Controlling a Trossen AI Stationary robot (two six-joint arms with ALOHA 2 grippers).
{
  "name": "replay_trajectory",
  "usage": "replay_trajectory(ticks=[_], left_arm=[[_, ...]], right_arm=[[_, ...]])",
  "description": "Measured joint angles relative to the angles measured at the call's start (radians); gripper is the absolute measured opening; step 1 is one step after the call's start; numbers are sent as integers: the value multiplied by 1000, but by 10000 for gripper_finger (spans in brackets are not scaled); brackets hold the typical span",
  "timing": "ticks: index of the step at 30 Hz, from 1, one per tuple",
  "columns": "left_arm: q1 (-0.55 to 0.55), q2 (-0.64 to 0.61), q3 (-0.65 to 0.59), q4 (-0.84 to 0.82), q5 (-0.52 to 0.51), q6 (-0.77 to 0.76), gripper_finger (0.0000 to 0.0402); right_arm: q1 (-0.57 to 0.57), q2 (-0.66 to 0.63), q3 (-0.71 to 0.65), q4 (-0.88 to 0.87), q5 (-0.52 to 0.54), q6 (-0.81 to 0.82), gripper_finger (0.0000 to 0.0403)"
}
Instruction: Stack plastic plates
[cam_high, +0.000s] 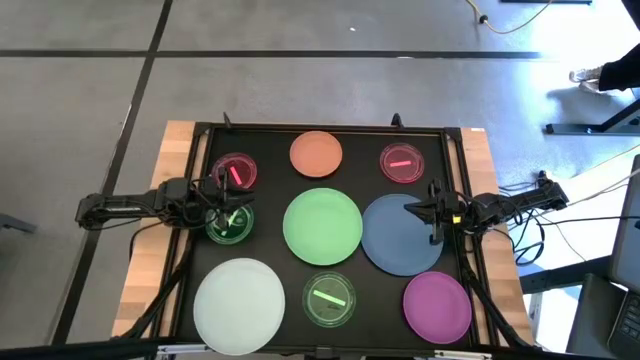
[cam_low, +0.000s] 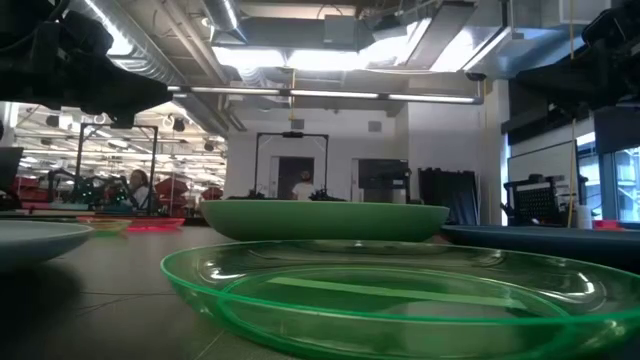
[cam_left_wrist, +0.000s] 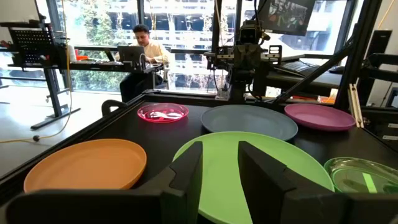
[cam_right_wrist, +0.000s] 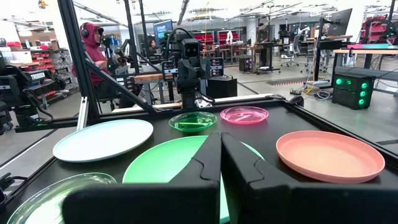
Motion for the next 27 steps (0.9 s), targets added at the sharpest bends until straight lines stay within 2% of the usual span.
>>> replay_trajectory(ticks=[5,9,15,21,27], left_arm=[[0,0,0,1,0,0,96],[0,0,0,36,0,-21,96],[0,0,0,200,0,-36,96],[0,0,0,346,2,-132,96],[0,2,0,458,-39,-134,96]], right_arm=[[0,0,0,26,7,-19,1],[0,0,0,30,66,-35,1],[-21,68,0,89,144,-36,1],[-90,229,0,155,72,-25,1],[-105,372,4,198,-46,63,1]])
